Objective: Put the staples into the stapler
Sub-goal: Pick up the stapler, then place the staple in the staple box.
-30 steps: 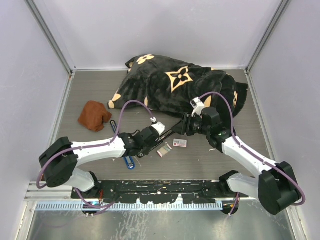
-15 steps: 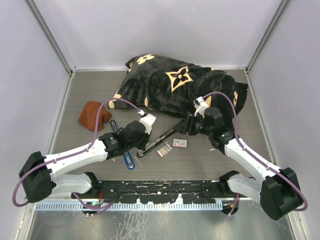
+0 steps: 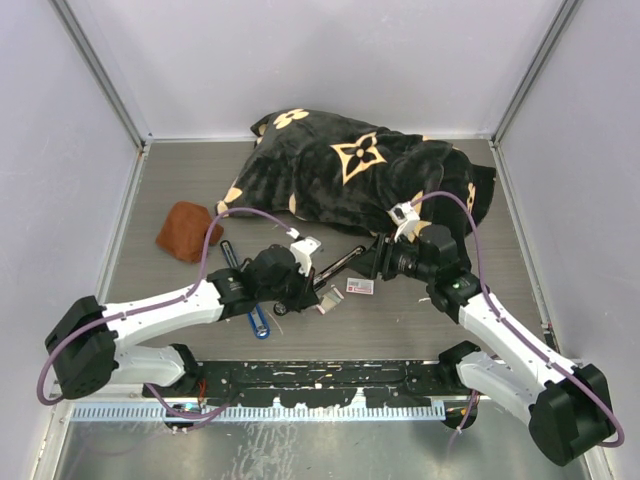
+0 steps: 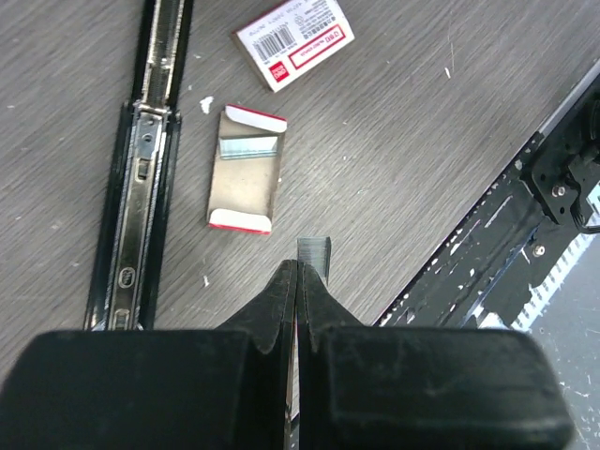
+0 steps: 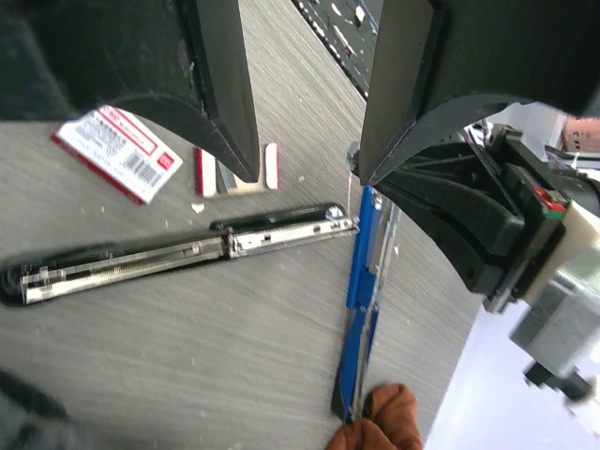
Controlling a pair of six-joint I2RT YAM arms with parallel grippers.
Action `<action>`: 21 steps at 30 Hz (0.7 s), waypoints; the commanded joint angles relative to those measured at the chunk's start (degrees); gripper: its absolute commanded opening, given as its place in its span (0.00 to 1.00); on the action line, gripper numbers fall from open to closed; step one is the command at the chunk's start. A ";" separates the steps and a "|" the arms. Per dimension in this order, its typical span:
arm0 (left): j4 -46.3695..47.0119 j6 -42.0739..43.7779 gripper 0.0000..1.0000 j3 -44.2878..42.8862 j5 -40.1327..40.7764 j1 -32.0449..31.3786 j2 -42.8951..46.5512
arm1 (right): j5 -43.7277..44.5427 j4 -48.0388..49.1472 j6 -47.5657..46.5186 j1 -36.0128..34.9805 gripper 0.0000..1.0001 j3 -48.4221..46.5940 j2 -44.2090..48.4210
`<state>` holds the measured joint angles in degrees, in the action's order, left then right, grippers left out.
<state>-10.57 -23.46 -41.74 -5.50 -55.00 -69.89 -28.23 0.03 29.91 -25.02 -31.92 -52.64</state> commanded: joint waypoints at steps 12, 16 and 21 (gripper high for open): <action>12.25 0.43 0.00 -1.89 0.97 0.20 -11.90 | 1.07 6.39 2.03 0.12 0.53 7.75 0.47; 12.50 1.46 0.00 -2.78 2.46 0.24 -13.23 | 0.79 7.36 1.38 0.14 0.53 8.05 -1.56; 12.22 2.18 0.05 -2.73 3.36 0.24 -12.08 | -0.29 7.82 -0.66 -0.40 0.53 7.74 -4.22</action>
<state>-2.13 -22.90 -42.09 -4.10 -55.00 -83.57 -27.97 4.16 31.48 -25.02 -23.64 -55.61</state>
